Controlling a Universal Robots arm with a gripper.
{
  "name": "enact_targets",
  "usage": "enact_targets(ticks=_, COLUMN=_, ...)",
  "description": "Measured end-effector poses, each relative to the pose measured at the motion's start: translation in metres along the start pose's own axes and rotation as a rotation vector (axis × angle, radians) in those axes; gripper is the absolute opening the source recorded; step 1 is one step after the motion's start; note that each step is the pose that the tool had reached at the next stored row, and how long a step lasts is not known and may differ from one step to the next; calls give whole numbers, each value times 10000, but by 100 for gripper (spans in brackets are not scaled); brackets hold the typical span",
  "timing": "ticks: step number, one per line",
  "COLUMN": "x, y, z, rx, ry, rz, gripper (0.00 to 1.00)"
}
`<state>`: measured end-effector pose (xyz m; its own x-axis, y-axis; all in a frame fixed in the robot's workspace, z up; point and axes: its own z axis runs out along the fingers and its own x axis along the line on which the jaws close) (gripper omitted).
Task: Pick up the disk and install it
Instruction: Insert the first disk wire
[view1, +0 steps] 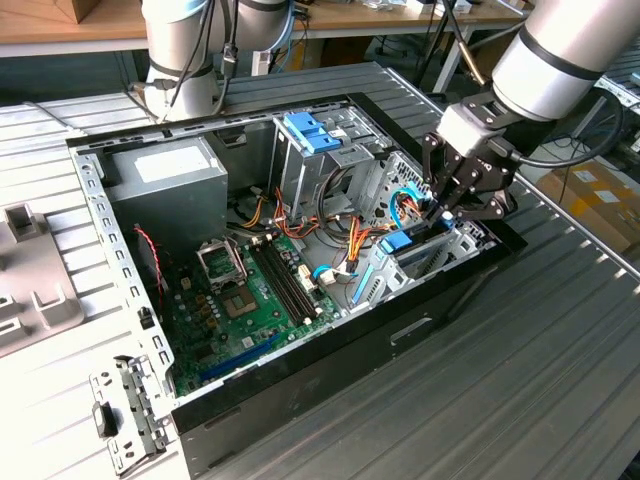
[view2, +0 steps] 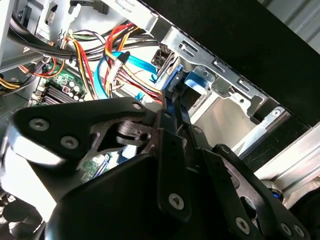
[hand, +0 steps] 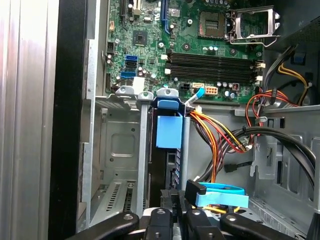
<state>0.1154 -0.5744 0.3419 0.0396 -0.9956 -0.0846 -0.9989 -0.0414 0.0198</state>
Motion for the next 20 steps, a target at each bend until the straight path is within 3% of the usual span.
enact_targets(ticks=3, x=0, y=0, z=-9, rx=0, ry=6, rz=1, gripper=24)
enact_targets(ticks=6, x=-9, y=2, z=-103, rx=1, ry=-26, rz=1, gripper=24)
enact_targets(ticks=7, x=-17, y=2, z=-102, rx=4, ry=-102, rz=-1, gripper=24)
enact_targets(ticks=8, x=-20, y=1, z=-93, rx=7, ry=-184, rz=-3, gripper=16)
enact_targets(ticks=9, x=-20, y=1, z=-78, rx=5, ry=-225, rz=-4, gripper=11)
enact_targets(ticks=11, x=-19, y=1, z=-55, rx=0, ry=-262, rz=-5, gripper=11)
enact_targets(ticks=16, x=-8, y=0, z=-25, rx=-29, ry=-270, rz=-2, gripper=11)
enact_targets(ticks=20, x=-9, y=-16, z=-46, rx=-28, ry=-283, rz=-3, gripper=11)
